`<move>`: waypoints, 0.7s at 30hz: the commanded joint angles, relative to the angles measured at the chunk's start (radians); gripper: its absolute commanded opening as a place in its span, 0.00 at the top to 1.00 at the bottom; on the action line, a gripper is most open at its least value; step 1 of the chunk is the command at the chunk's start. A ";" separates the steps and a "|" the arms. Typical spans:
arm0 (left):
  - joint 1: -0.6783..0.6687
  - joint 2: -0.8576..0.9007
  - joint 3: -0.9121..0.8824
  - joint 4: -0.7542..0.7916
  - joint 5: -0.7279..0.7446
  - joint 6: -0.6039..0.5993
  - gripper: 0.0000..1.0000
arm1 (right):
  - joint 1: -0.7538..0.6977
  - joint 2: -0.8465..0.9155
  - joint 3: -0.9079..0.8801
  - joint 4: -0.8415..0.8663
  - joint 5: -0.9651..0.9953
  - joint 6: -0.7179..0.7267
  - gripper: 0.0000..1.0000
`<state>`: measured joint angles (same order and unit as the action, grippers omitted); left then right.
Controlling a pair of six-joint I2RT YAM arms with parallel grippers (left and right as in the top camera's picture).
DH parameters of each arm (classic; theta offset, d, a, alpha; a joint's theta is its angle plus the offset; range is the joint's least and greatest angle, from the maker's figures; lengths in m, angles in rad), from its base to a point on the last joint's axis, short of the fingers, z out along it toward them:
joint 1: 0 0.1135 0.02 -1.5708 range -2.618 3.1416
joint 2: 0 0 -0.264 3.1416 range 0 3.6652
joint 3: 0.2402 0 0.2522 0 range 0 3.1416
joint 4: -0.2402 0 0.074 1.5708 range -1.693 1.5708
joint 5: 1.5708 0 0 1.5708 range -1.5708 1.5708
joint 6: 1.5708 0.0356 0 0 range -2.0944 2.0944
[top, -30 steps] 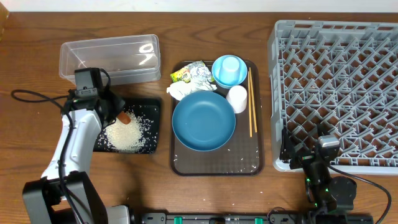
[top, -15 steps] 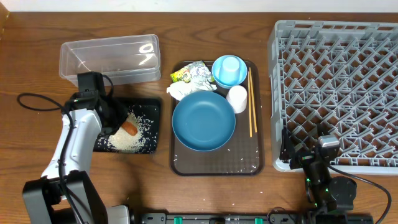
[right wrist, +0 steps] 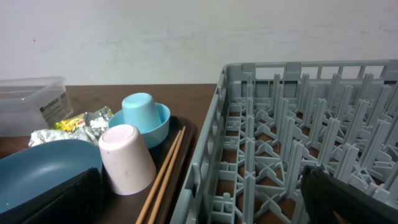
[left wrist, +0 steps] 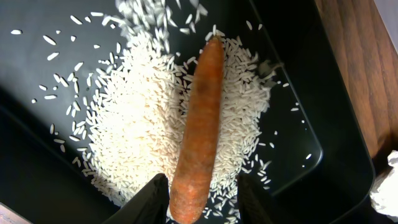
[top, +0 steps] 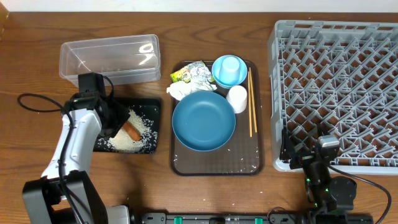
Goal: Sort waste into correct bins and load items into the dishwasher rack
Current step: 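Lower the carrot onto the rice and open the left gripper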
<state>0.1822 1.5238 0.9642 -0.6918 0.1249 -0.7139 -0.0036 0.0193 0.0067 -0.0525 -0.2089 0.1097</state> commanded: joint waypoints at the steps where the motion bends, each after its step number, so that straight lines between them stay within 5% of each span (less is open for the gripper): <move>1: 0.003 -0.003 0.000 -0.003 -0.005 -0.006 0.62 | -0.006 0.000 -0.001 -0.004 0.002 -0.006 0.01; 12: 0.003 -0.057 0.000 -0.014 0.199 0.021 0.59 | -0.006 0.000 -0.001 -0.004 0.002 -0.006 0.01; 21: 0.003 -0.319 0.000 -0.111 0.166 0.104 0.55 | -0.006 0.000 -0.001 -0.004 0.002 -0.006 0.01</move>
<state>0.1822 1.2800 0.9638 -0.7876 0.3069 -0.6540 -0.0036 0.0193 0.0067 -0.0521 -0.2089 0.1097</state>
